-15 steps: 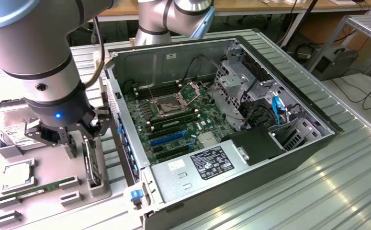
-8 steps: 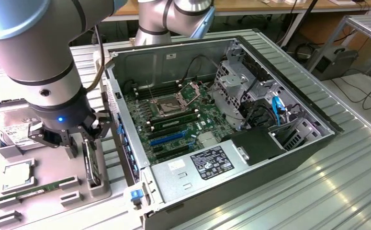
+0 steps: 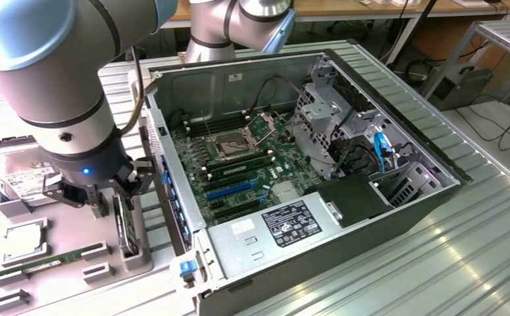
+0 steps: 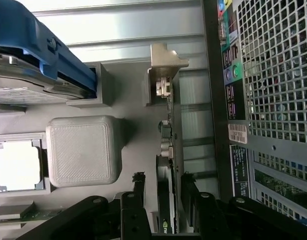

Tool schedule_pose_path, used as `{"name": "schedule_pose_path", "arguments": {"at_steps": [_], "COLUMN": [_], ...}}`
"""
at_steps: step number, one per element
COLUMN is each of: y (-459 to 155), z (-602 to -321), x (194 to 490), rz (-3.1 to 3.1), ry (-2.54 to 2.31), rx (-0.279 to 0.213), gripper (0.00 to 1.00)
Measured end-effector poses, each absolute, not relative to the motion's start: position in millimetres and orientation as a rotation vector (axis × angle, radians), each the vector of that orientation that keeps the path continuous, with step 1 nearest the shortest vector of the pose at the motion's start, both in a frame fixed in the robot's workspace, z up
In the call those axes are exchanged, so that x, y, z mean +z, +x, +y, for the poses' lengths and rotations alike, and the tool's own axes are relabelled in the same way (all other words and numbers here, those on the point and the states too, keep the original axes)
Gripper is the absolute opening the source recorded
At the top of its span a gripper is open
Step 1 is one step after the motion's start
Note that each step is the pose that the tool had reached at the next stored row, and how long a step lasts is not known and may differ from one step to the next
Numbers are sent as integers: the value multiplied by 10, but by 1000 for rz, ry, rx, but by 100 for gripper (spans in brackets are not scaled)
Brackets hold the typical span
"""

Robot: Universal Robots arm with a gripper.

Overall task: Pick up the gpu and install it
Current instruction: 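Pick up the gpu and move the gpu toward the slot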

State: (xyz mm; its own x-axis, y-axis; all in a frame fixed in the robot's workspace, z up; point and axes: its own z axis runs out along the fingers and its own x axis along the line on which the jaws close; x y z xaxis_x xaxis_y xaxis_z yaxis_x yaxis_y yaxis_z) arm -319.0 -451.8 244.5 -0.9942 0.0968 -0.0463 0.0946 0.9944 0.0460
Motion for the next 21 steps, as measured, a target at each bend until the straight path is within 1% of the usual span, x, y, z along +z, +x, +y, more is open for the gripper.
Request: {"name": "schedule_pose_path", "arguments": {"at_steps": [21], "y": [-3189], "z": [-4519], "x": [2425], "rz": [3084], "ry": [149], "rx": [74], "gripper": [42]}}
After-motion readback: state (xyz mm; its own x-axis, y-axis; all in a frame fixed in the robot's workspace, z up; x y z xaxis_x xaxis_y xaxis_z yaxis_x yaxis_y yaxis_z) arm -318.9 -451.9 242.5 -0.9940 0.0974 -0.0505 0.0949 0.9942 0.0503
